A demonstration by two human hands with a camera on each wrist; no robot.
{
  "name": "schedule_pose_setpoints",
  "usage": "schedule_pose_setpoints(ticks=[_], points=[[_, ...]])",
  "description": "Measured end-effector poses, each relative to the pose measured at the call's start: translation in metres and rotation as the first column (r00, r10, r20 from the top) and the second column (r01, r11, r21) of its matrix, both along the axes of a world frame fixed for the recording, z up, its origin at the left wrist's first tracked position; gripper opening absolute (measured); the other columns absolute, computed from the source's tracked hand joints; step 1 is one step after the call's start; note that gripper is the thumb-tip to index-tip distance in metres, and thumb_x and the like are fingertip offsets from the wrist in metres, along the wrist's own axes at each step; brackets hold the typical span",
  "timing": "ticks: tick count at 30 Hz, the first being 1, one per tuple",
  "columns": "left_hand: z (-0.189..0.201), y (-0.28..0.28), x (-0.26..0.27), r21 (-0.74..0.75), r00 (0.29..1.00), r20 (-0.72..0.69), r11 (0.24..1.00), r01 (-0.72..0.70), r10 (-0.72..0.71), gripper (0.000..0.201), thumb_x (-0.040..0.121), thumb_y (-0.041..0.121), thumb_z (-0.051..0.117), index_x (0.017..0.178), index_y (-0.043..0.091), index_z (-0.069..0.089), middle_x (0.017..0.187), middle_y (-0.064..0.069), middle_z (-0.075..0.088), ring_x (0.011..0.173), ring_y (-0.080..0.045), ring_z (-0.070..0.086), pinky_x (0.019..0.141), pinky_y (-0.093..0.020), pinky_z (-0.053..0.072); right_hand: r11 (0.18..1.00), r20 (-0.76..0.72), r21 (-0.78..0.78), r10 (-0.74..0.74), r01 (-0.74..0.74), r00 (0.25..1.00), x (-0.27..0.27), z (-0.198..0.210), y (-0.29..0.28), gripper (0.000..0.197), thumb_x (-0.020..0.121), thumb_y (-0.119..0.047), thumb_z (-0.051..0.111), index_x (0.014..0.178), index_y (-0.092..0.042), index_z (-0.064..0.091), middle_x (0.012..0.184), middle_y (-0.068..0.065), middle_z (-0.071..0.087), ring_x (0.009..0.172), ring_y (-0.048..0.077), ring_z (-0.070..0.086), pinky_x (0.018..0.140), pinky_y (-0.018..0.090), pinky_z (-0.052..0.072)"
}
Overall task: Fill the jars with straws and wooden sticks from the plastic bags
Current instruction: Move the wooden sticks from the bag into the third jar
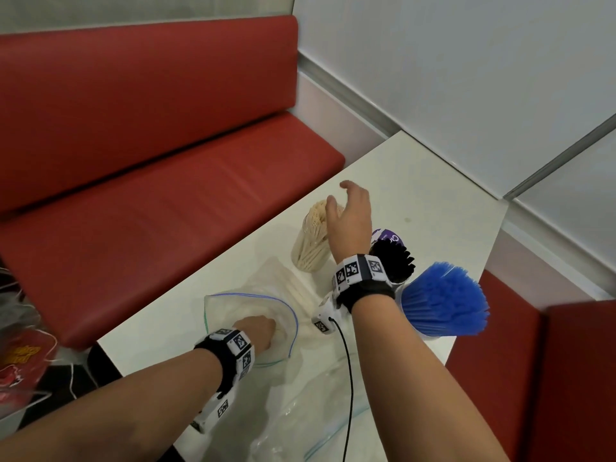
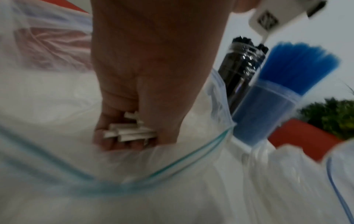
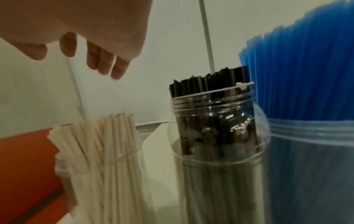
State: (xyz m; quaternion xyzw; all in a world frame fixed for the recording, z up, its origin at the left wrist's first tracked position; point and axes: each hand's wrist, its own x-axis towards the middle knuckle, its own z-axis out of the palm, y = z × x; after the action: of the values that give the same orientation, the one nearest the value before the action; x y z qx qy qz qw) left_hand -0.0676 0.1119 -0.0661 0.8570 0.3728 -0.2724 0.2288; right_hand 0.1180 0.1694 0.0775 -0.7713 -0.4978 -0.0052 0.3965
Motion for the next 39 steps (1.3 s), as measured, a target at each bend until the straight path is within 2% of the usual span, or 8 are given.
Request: schedule_pose_setpoints(ticks=[7, 12, 17, 21, 24, 28, 35, 39], points=[[0.030, 0.026, 0.003, -0.054, 0.999, -0.032, 0.998, 0.011, -0.013, 0.040, 0.096, 0.027, 0.058, 0.129, 0.005, 0.058, 0.127, -0.012, 0.061, 0.117, -0.029, 0.059, 0.098, -0.037, 0.046, 0.780, 0.113, -0.619, 0.200, -0.088, 0.973, -0.009, -0.041, -0.021, 0.070, 0.108, -0.042, 0.033, 0.161, -0.010, 0.000, 0.170, 0.008, -0.006, 0.155, 0.028, -0.014, 0.125, 0.052, -0.004], [0.068, 0.042, 0.003, 0.016, 0.982, -0.167, 0.996, 0.089, -0.085, 0.047, 0.094, 0.027, 0.062, 0.136, 0.007, 0.052, 0.136, -0.010, 0.056, 0.125, -0.028, 0.054, 0.102, -0.037, 0.043, 0.979, -0.294, -0.064, 0.167, -0.194, 0.941, -0.036, -0.014, -0.038, 0.048, 0.096, -0.002, 0.046, 0.141, -0.014, 0.052, 0.143, 0.010, 0.057, 0.137, 0.024, 0.048, 0.120, 0.035, 0.031], [0.116, 0.048, -0.002, 0.161, 0.988, -0.119, 0.980, 0.113, -0.095, 0.047, 0.090, 0.027, 0.066, 0.132, 0.011, 0.054, 0.132, -0.008, 0.058, 0.120, -0.027, 0.057, 0.091, -0.035, 0.045, 0.804, -0.807, -0.103, 0.277, -0.586, 0.521, -0.076, -0.024, -0.075, 0.045, 0.093, 0.011, 0.051, 0.130, -0.013, 0.052, 0.113, 0.012, 0.070, 0.100, 0.020, 0.066, 0.089, 0.035, 0.053], [0.169, 0.053, 0.004, 0.151, 0.978, -0.139, 0.973, 0.174, -0.153, 0.029, 0.093, 0.017, 0.059, 0.119, 0.005, 0.064, 0.118, -0.009, 0.066, 0.089, -0.023, 0.058, 0.076, -0.033, 0.040, 0.689, -0.704, -0.333, 0.274, -0.644, 0.656, -0.088, -0.046, -0.098, 0.054, 0.086, 0.004, 0.066, 0.135, -0.015, 0.054, 0.127, 0.009, 0.066, 0.114, 0.024, 0.062, 0.096, 0.044, 0.050], [0.195, 0.049, 0.002, 0.225, 0.973, -0.110, 0.949, 0.223, -0.202, 0.021, 0.089, 0.022, 0.065, 0.099, 0.004, 0.069, 0.100, -0.006, 0.070, 0.068, -0.020, 0.051, 0.067, -0.032, 0.041, 0.746, -0.531, -0.418, 0.263, -0.519, 0.806, -0.098, -0.051, -0.103, 0.022, 0.087, -0.016, 0.073, 0.077, -0.032, 0.062, 0.082, -0.005, 0.068, 0.076, 0.008, 0.059, 0.074, 0.033, 0.047], [0.235, 0.044, 0.006, 0.214, 0.971, 0.175, 0.969, 0.123, -0.162, 0.047, 0.076, 0.063, 0.068, 0.068, 0.017, 0.067, 0.047, 0.007, 0.062, 0.040, -0.006, 0.057, 0.041, -0.019, 0.038, 0.910, -0.708, -0.205, 0.117, -0.361, 0.696, -0.109, -0.040, -0.103, 0.016, 0.092, -0.014, 0.068, 0.078, -0.019, 0.065, 0.071, 0.006, 0.069, 0.060, 0.003, 0.058, 0.061, 0.028, 0.049], [0.243, 0.037, 0.013, -0.057, 0.680, 0.731, 0.998, -0.033, 0.065, 0.048, 0.087, 0.059, 0.060, 0.066, 0.018, 0.074, 0.061, 0.007, 0.071, 0.060, -0.004, 0.068, 0.059, -0.014, 0.044, 0.970, -0.757, -0.026, 0.138, -0.241, 0.638, -0.110, -0.016, -0.097, 0.019, 0.088, -0.012, 0.070, 0.089, -0.016, 0.052, 0.053, -0.007, 0.047, 0.041, 0.011, 0.044, 0.044, 0.027, 0.038], [0.239, 0.038, 0.008, -0.570, 0.198, 0.810, 0.821, 0.040, 0.552, 0.059, 0.088, 0.065, 0.054, 0.089, 0.010, 0.076, 0.093, -0.002, 0.076, 0.095, -0.014, 0.072, 0.089, -0.022, 0.052, 0.969, -0.717, -0.048, 0.135, -0.241, 0.684, -0.099, 0.004, -0.103, 0.033, 0.092, -0.020, 0.069, 0.067, -0.017, 0.049, 0.050, -0.005, 0.046, 0.040, 0.009, 0.041, 0.048, 0.027, 0.037]])
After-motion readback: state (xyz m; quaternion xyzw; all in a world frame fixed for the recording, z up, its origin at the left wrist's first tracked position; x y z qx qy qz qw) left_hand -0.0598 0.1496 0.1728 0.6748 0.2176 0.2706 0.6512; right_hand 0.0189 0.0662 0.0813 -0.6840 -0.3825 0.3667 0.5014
